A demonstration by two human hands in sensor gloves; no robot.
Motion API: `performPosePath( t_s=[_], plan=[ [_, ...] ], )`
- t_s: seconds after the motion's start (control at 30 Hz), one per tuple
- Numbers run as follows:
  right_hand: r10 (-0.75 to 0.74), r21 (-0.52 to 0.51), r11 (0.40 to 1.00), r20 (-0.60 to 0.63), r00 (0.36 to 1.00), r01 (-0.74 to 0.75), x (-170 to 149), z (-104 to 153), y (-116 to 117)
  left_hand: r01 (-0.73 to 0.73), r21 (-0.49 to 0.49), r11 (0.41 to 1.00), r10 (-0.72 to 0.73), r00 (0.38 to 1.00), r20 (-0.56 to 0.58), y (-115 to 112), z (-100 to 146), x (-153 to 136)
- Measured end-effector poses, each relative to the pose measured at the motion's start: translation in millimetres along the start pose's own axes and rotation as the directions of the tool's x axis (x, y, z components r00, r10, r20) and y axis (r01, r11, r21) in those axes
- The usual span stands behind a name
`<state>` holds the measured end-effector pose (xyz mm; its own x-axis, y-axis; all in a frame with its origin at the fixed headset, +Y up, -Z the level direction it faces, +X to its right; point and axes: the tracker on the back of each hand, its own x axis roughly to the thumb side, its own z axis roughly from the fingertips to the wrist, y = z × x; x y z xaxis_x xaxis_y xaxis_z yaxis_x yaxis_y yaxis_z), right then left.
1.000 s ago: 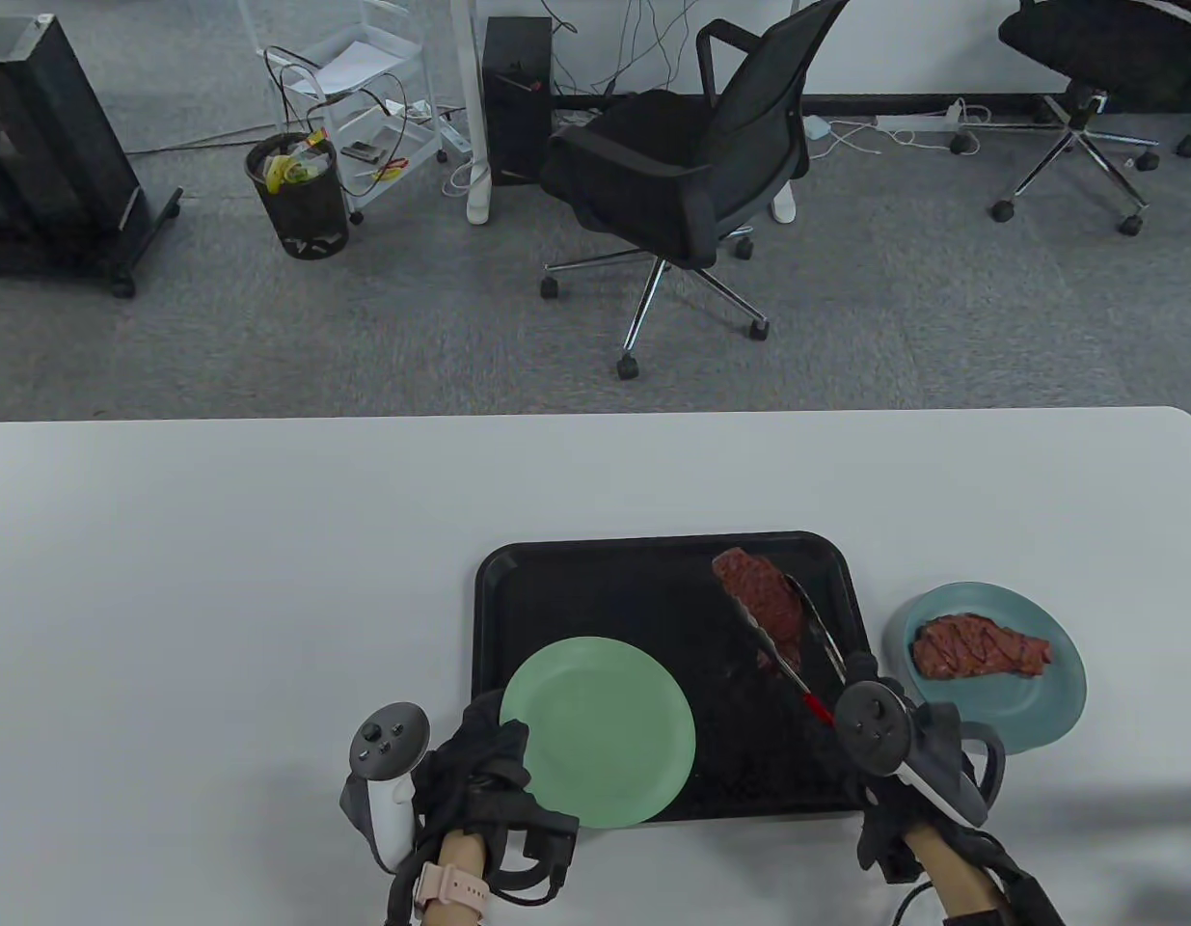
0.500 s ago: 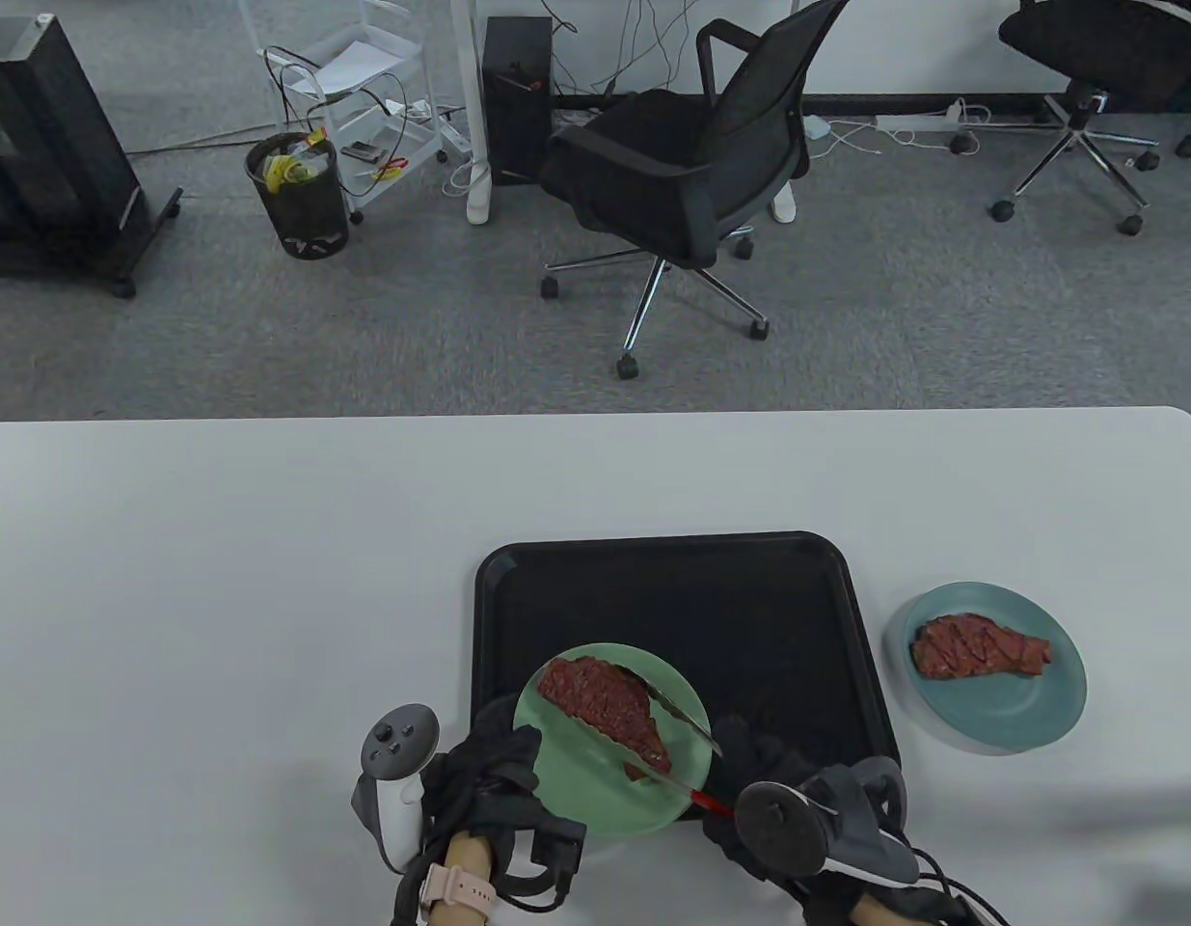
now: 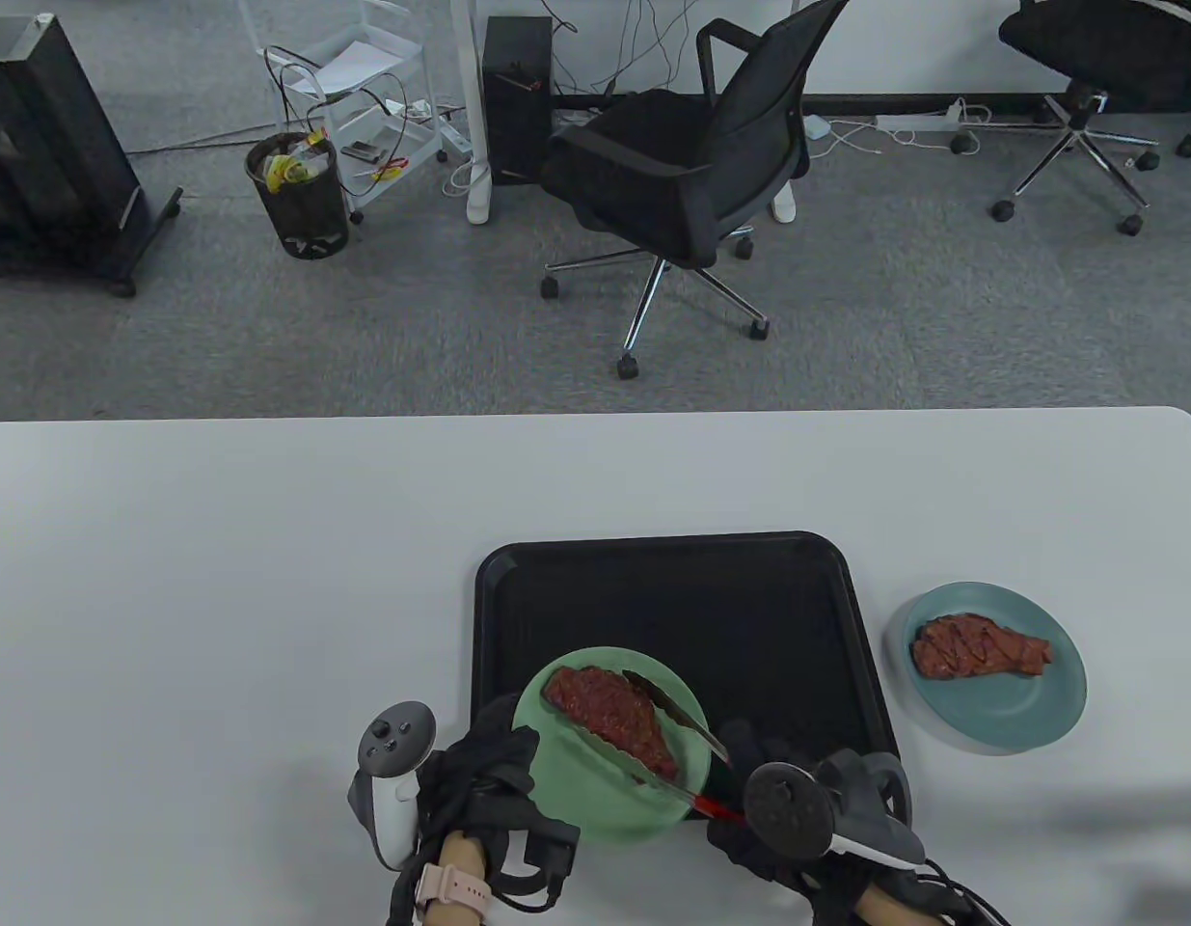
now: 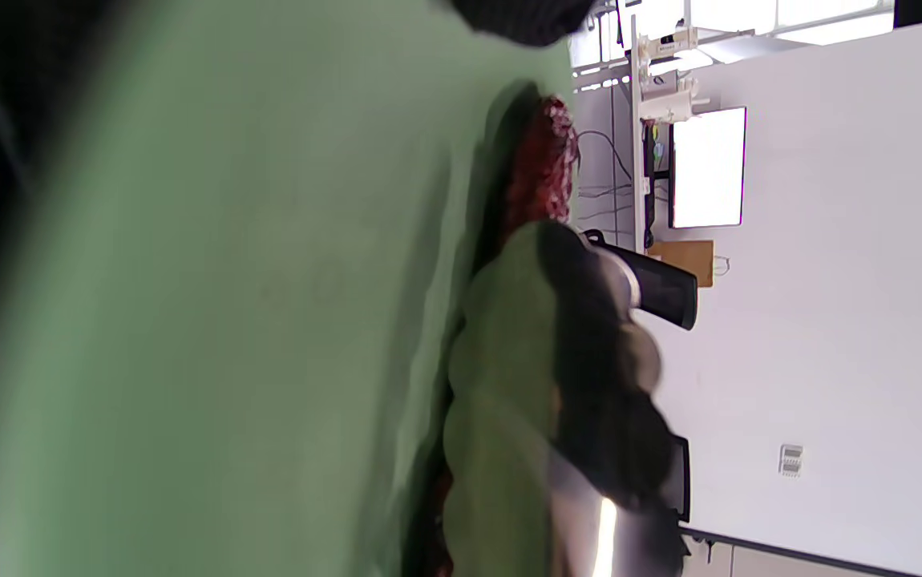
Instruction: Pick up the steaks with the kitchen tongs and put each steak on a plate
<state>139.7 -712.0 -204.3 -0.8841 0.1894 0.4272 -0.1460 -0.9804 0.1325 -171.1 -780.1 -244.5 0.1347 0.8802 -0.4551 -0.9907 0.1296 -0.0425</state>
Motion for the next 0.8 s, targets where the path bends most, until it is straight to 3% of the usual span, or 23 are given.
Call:
performPosePath(
  t_s=[0.13, 0.2, 0.3, 0.57, 0.8],
  plan=[
    [-0.016, -0.099, 0.995, -0.004, 1.000, 0.015, -6, 8, -9, -0.067, 0.052, 0.996, 0.066, 0.998, 0.019, 11, 1, 3],
    [-0.068, -0.175, 0.983, -0.020, 0.998, 0.063, -15, 12, -18, -0.108, 0.101, 0.989, 0.104, 0.994, 0.038, 25, 1, 8],
    [-0.104, -0.209, 0.974, -0.084, 0.991, 0.085, -30, 17, -24, -0.173, 0.210, 0.962, 0.165, 0.985, 0.055, 48, 2, 11],
    [-0.132, -0.208, 0.974, -0.192, 0.972, 0.091, -58, 15, -18, -0.237, 0.446, 0.863, 0.255, 0.967, 0.021, 114, -3, -1],
    [-0.096, -0.183, 0.981, -0.219, 0.971, 0.056, -64, 10, -11, -0.188, 0.562, 0.806, 0.260, 0.964, -0.051, 148, -20, -18]
  ],
)
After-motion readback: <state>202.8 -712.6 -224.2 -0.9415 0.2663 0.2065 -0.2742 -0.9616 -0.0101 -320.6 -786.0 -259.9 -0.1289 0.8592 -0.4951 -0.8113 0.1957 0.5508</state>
